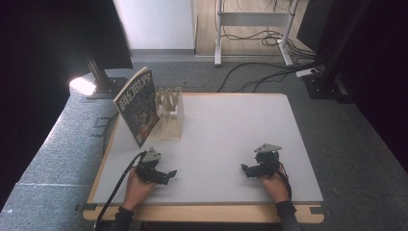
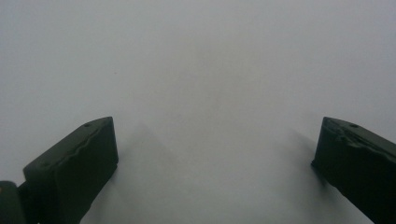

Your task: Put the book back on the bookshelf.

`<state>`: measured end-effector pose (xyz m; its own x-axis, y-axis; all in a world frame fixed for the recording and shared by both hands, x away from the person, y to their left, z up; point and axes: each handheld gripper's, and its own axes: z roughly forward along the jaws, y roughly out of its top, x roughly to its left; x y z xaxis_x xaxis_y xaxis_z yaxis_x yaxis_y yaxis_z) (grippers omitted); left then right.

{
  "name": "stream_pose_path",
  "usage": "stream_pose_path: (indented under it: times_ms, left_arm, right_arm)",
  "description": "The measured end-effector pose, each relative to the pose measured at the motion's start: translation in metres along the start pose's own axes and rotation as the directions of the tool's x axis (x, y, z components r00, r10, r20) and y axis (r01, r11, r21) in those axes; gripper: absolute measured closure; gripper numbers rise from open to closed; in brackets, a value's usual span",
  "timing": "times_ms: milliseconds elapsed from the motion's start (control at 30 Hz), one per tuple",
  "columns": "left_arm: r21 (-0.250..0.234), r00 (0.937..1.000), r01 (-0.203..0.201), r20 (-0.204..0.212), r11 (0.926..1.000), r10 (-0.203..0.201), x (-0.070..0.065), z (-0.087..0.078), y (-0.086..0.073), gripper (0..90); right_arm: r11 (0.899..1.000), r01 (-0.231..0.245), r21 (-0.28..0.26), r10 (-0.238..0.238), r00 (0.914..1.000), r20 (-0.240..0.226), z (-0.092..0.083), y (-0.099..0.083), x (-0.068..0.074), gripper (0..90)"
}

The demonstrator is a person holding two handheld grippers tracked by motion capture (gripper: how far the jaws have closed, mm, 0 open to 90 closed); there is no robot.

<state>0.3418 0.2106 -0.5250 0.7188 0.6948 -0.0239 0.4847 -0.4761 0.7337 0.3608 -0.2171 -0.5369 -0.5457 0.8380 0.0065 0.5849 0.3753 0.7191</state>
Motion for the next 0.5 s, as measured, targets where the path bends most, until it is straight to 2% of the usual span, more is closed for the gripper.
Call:
stream_pose_path:
  times_ms: [133, 267, 333, 500]
  left_arm:
    - [0.026, 0.9997, -0.006, -0.024, 0.9996, 0.007, -0.0023, 0.0022, 0.0006, 0.0]
    - [0.099, 0.9992, -0.014, -0.037, 0.995, 0.017, -0.0049, 0.0082, 0.0027, 0.0]
    - [0.103, 0.9996, 0.006, -0.027, 0.9947, -0.003, -0.0032, 0.0085, 0.0026, 0.0]
    - [0.102, 0.9996, 0.006, -0.03, 0.9947, -0.003, -0.0037, 0.0086, 0.0023, 0.0]
  right_arm:
    - [1.0, -0.001, -0.001, 0.001, 1.0, 0.001, 0.0001, 0.0, 0.0001, 0.0]
    - [1.0, 0.0, -0.001, 0.0, 1.0, 0.001, 0.0, -0.0002, 0.0001, 0.0]
    - [1.0, 0.001, -0.001, -0.001, 1.0, 0.001, 0.0, -0.0003, 0.0, 0.0]
    - [1.0, 0.001, -0.001, -0.001, 1.0, 0.001, -0.0001, -0.0006, 0.0002, 0.0]
